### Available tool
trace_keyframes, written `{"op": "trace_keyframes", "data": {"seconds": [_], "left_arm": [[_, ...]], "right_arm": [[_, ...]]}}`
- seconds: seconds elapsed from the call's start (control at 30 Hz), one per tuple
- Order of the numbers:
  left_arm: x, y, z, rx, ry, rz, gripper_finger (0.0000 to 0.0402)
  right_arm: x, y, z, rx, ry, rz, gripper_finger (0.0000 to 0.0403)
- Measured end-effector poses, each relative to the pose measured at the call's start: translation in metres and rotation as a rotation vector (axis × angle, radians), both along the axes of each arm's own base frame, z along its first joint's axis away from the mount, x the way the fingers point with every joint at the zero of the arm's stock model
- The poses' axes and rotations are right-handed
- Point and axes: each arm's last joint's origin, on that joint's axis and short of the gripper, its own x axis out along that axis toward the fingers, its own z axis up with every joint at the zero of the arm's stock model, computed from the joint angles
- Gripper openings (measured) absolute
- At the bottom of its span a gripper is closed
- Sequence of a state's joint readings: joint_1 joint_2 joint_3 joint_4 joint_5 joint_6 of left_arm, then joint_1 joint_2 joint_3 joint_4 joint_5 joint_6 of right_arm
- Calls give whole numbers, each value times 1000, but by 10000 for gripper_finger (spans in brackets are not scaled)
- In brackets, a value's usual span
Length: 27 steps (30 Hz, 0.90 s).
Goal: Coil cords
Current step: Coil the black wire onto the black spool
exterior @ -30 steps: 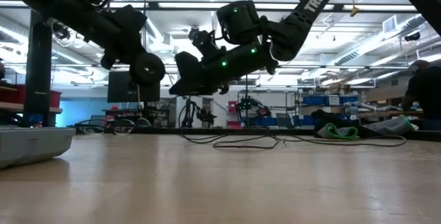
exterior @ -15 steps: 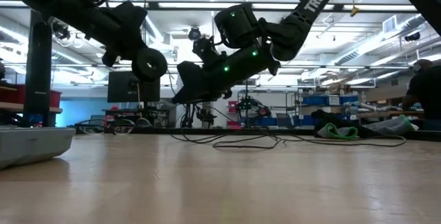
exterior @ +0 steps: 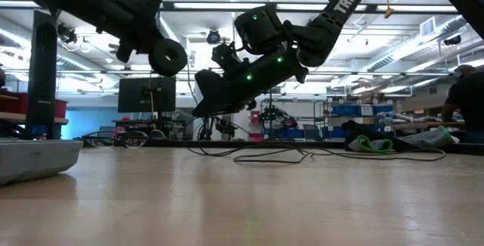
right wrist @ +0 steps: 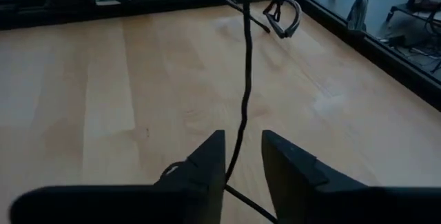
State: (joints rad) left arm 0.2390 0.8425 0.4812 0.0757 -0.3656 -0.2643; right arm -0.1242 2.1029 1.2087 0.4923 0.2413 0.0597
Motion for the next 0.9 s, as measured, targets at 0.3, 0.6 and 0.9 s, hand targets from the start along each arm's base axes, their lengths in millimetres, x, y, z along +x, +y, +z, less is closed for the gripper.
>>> {"op": "trace_keyframes", "data": {"seconds": [0.3, 0.6, 0.9], "left_arm": [[1, 0, 1, -7, -13, 4, 0], [13, 4, -1, -50, -81, 24, 0], [36, 9, -36, -103, 70, 44, 0]], "right_arm": [[1, 8, -2, 13, 23, 37, 8], [30, 9, 7, 52, 103, 81, 2], [56, 27, 24, -75, 155, 223, 1]]}}
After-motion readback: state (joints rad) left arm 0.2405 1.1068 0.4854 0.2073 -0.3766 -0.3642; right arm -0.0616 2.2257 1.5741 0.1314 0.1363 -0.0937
